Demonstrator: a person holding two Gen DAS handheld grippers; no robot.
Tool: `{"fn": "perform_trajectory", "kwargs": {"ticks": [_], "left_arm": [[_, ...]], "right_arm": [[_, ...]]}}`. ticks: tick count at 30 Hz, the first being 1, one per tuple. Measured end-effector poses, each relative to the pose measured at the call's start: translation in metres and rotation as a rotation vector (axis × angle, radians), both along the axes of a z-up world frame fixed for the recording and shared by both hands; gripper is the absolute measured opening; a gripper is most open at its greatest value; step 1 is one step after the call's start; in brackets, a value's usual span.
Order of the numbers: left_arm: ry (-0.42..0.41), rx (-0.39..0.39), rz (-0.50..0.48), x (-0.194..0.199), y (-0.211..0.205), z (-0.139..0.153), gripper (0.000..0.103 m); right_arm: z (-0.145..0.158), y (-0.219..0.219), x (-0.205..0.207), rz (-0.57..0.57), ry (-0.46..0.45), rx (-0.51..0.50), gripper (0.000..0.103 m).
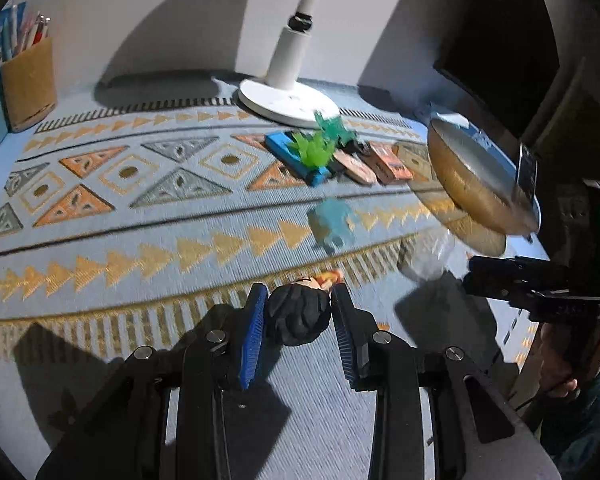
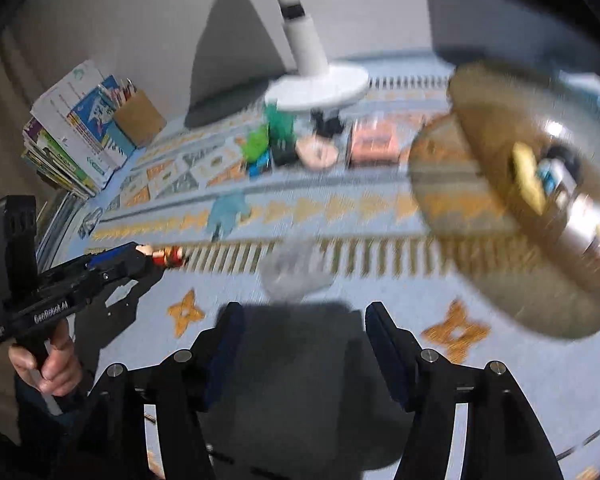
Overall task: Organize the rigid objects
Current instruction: 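Lift doll with left tool while right tool grasps clear measuring cup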
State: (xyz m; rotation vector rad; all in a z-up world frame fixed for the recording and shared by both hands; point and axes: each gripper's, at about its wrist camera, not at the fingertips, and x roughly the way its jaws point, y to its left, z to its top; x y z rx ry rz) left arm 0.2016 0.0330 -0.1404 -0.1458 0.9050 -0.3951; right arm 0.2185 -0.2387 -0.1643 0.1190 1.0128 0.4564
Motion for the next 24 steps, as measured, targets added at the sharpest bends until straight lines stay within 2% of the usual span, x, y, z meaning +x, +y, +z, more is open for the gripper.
{"fn": "perform_trajectory", "kwargs": {"ticks": [2,5,11,12,14,18,22,24], "left_arm": [[0.015,0.006,-0.007,-0.002,-0.003,-0.006,0.03],[0.003,0.01,-0.003,-0.006,-0.004,-0.009,0.03],[-0.009,0.012,-0.01,-0.009,-0.004,-0.009,0.03],[-0.011,0.016,-0.012,-0.01,-0.004,-0.009,0.031],[0.001,0.013,-0.036,-0.013,-0.005,-0.01,0.042],[0.003,0.068,-0.057,-0.02,-0.012,-0.014,0.042],[0.007,0.075,-0.03,-0.014,-0.013,-0.012,0.042],[0.007,0.079,-0.019,-0.01,-0.014,-0.013,0.041]], "right_arm": [[-0.006,0.008,0.004,0.001,0.02,0.012,0.061],[-0.012,0.018,0.019,0.016,0.056,0.056,0.055],[-0.011,0.032,0.043,-0.021,0.045,0.063,0.055],[-0.011,0.034,0.045,-0.02,0.044,0.056,0.055],[-0.01,0.04,0.047,-0.016,0.034,0.028,0.055],[-0.009,0.051,0.05,-0.012,0.012,-0.028,0.055],[-0.008,0.059,0.056,-0.029,0.006,-0.065,0.055],[-0.008,0.065,0.055,-0.041,-0.014,-0.106,0.048]]}}
